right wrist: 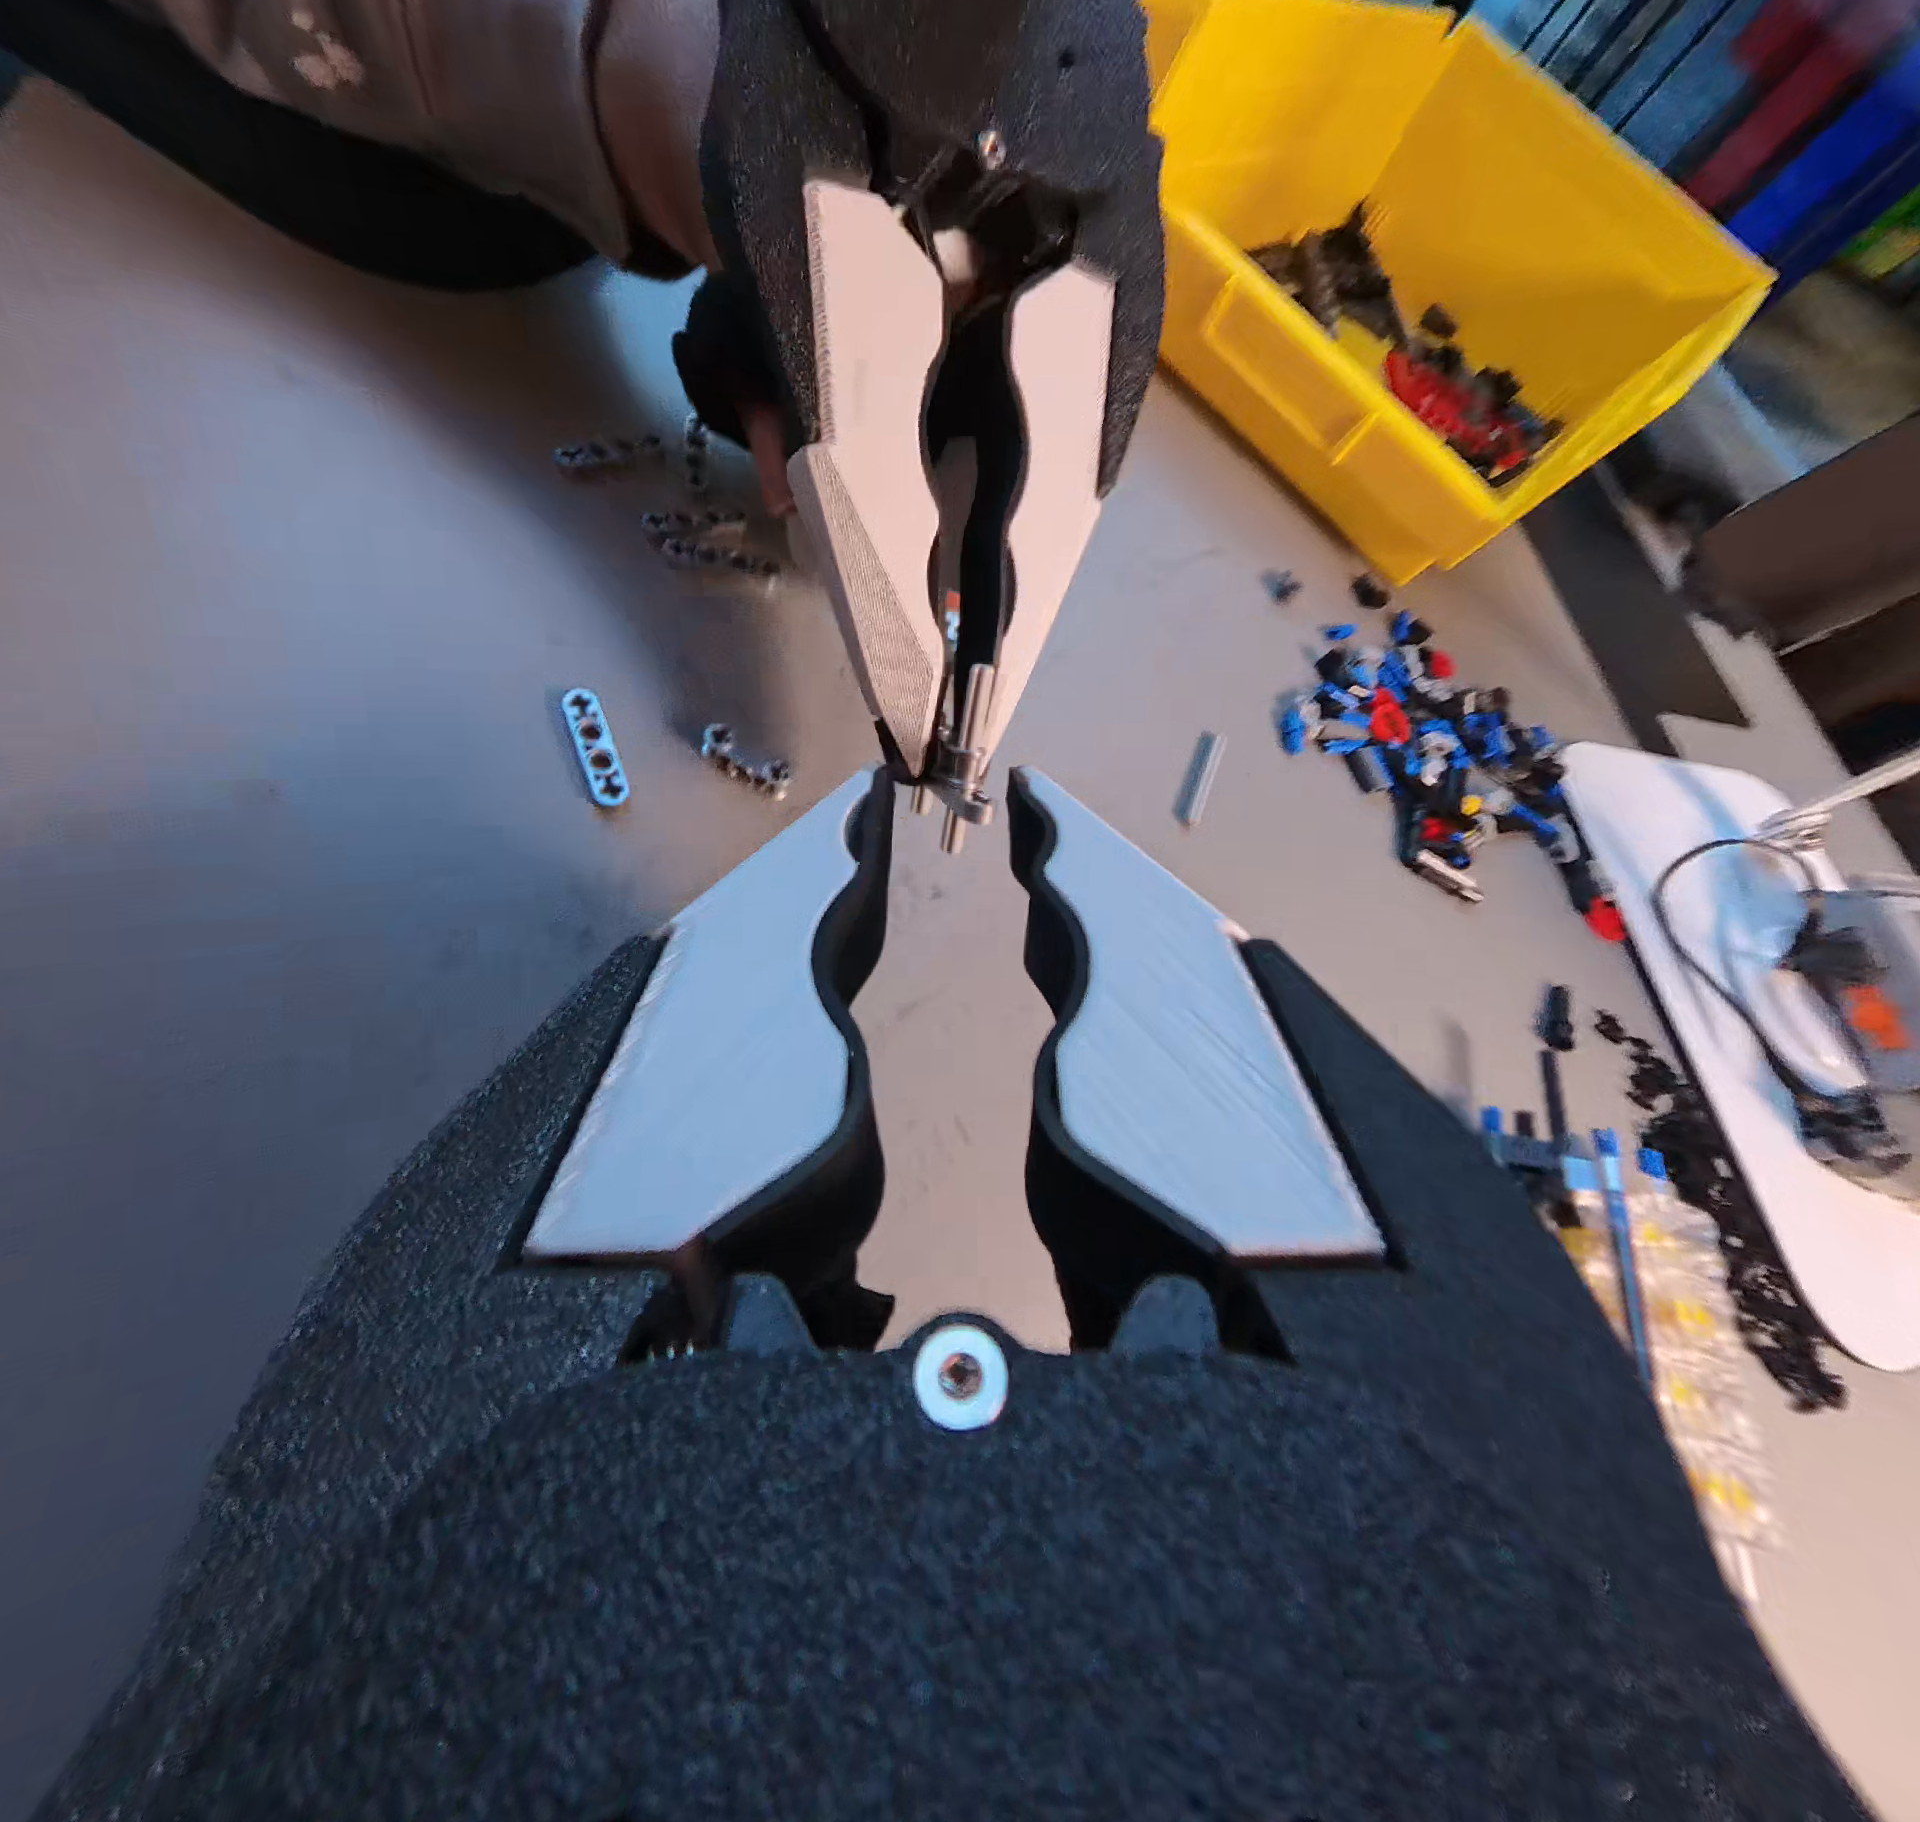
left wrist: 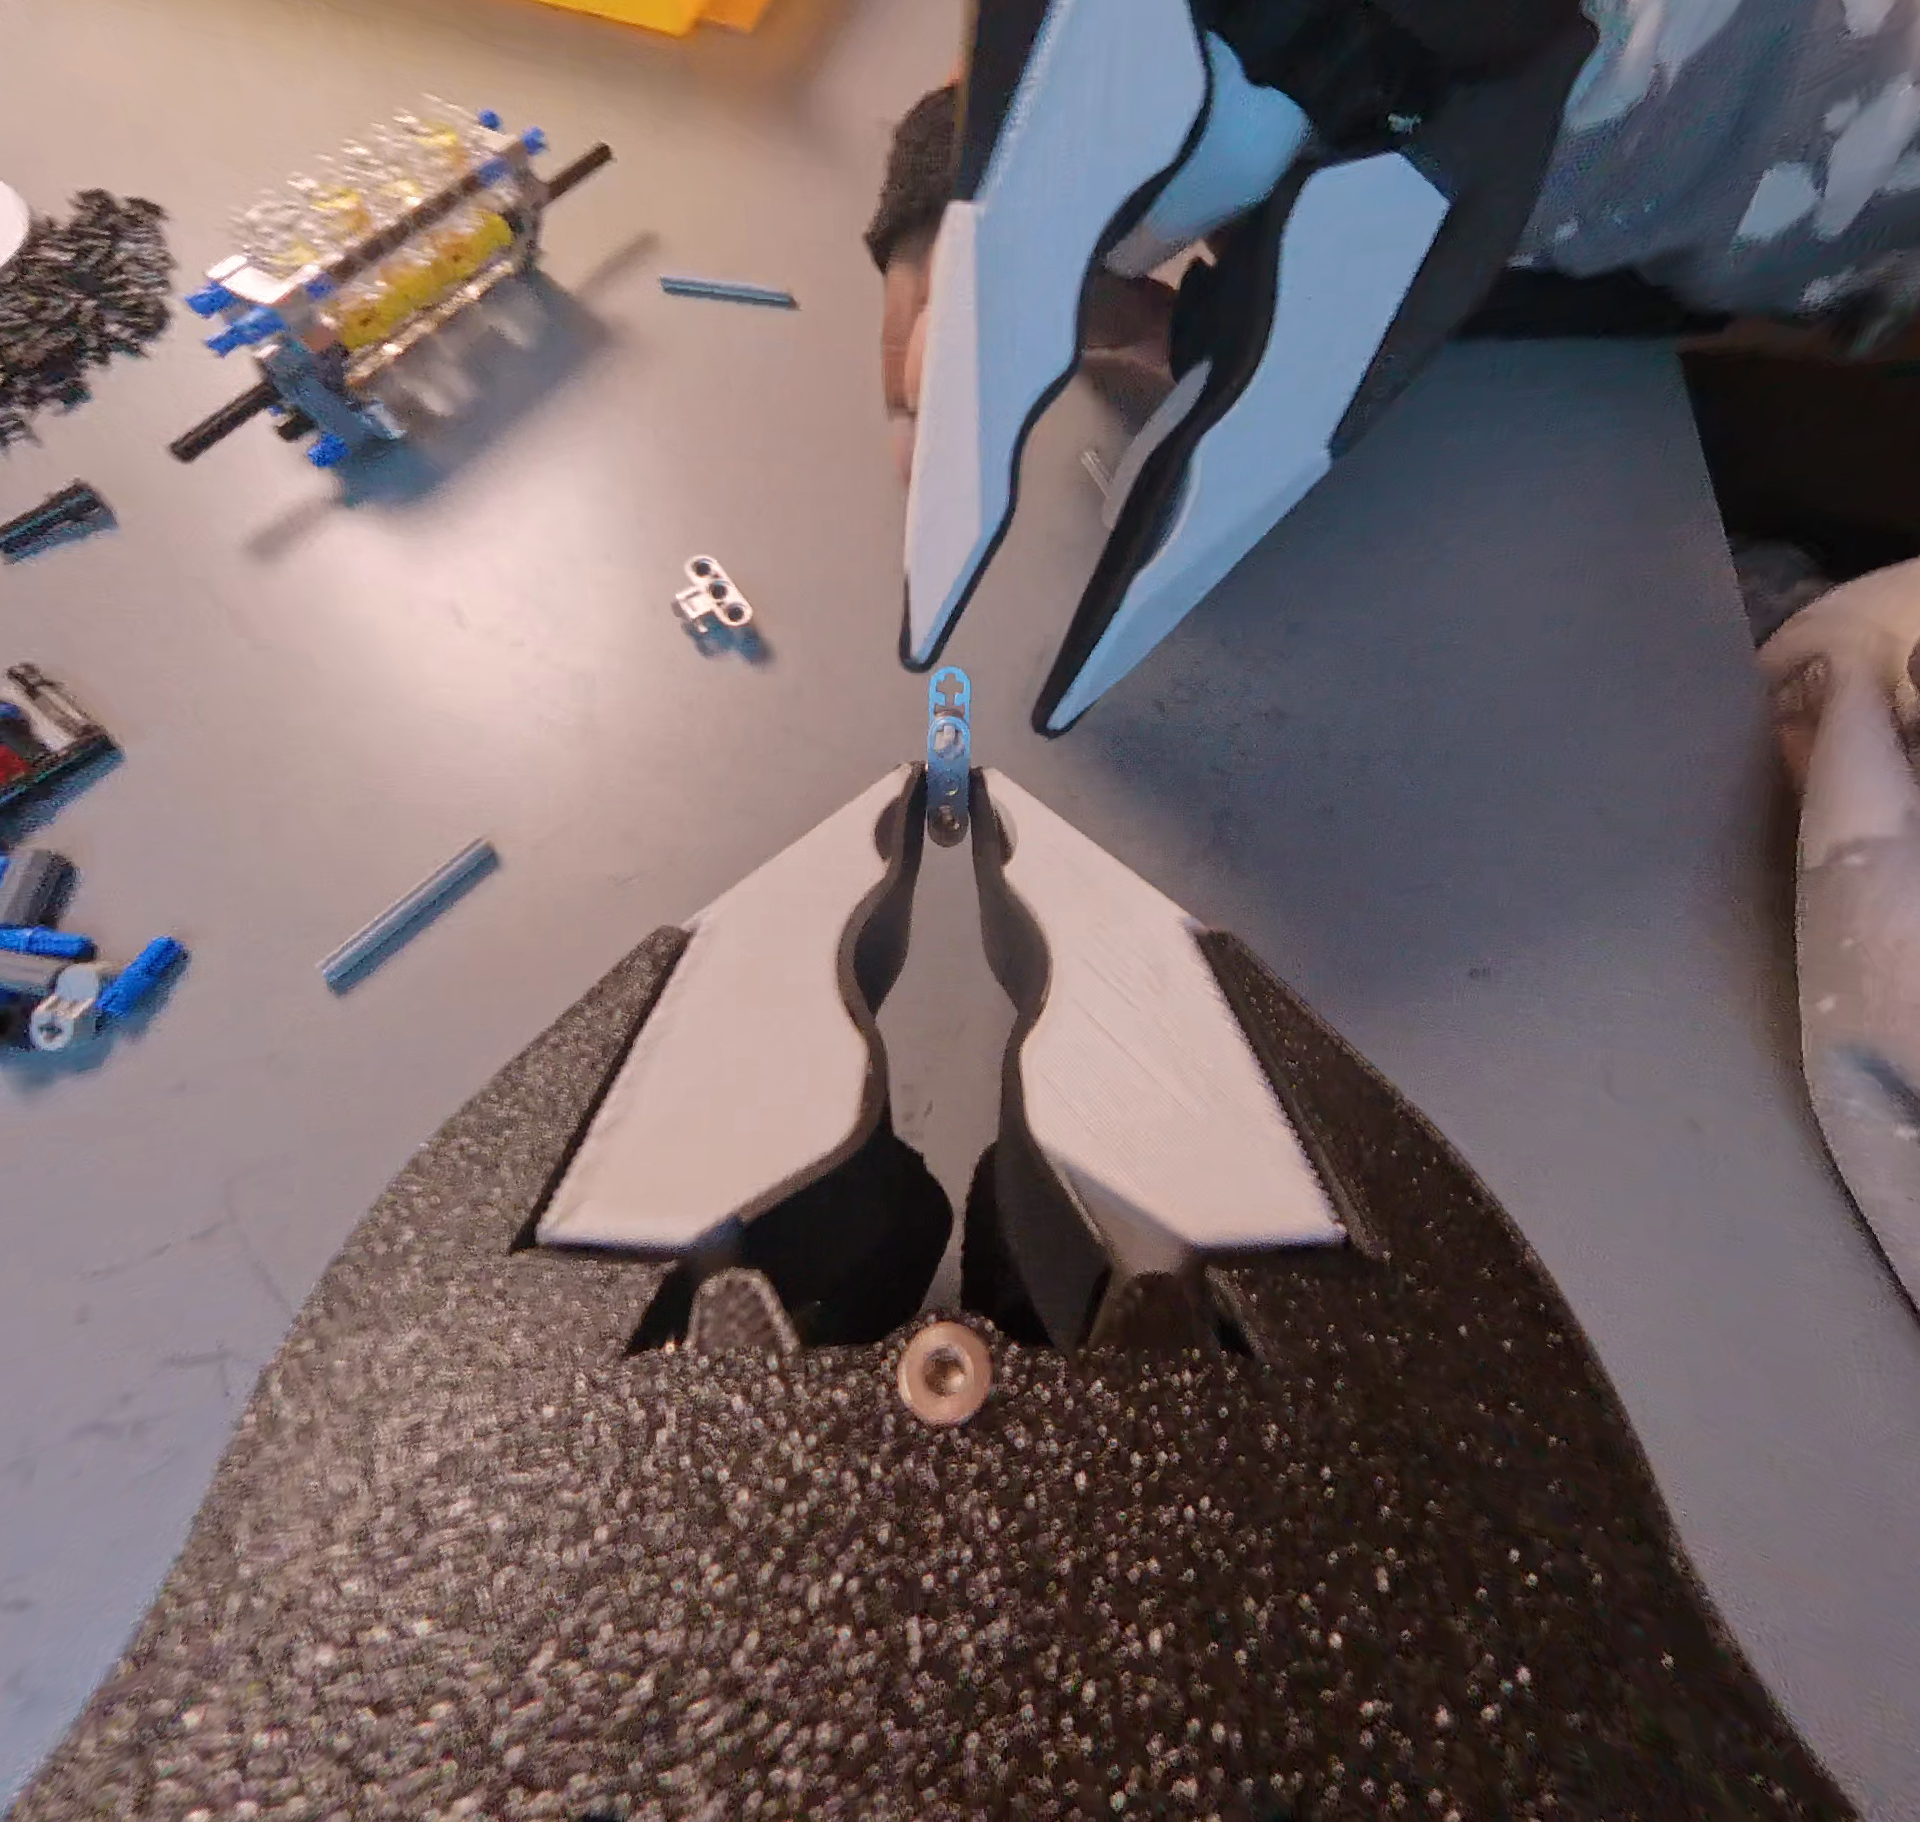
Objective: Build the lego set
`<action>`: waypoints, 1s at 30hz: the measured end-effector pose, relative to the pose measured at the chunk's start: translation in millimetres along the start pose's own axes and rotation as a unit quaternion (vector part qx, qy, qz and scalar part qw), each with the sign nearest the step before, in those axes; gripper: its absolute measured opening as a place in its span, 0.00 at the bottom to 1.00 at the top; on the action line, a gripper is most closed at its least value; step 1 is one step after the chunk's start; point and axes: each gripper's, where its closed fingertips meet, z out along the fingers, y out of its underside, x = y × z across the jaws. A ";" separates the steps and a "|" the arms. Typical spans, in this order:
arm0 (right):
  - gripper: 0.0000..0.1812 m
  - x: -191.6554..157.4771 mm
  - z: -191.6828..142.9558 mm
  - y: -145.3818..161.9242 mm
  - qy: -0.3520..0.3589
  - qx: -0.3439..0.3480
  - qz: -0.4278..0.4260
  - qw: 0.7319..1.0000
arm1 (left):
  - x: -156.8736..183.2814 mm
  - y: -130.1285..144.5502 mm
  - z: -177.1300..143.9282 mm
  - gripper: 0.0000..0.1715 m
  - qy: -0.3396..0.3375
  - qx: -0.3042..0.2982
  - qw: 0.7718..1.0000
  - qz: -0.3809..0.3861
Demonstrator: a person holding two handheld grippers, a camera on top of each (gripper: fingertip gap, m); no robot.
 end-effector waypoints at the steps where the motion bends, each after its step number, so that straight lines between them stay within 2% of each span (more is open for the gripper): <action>1: 0.10 -3.9 2.4 5.7 -0.012 -0.014 0.001 1.000 | 3.6 1.7 3.0 0.03 0.004 -0.012 1.000 0.013; 7: 0.03 -18.2 10.2 25.6 -0.055 -0.059 0.006 0.997 | 10.3 17.0 18.0 0.03 0.000 -0.075 0.994 0.075; 18: 0.00 -16.0 6.7 35.9 -0.076 -0.082 0.068 0.991 | 9.1 19.2 17.5 0.04 0.018 -0.058 0.997 0.052; 19: 0.01 -15.0 6.8 35.7 -0.072 -0.082 0.066 0.992 | 8.9 19.4 17.4 0.04 0.020 -0.058 0.997 0.051; 21: 0.11 -15.5 6.9 34.0 -0.074 -0.077 0.067 0.992 | 8.9 19.3 17.6 0.04 0.026 -0.055 0.997 0.043; 22: 0.12 -16.5 7.5 32.6 -0.077 -0.075 0.068 0.992 | 9.1 19.2 17.8 0.03 0.029 -0.054 0.997 0.040; 24: 0.11 -16.4 11.0 31.9 -0.074 -0.078 0.063 0.992 | 9.0 18.6 18.6 0.03 0.032 -0.054 0.997 0.040; 26: 0.04 -18.2 14.1 33.3 -0.082 -0.084 0.061 0.991 | 8.7 19.5 19.9 0.04 0.032 -0.059 0.997 0.044; 30: 0.03 -19.0 14.0 34.2 -0.102 -0.089 0.084 0.987 | 6.6 24.1 20.2 0.04 0.032 -0.066 0.997 0.039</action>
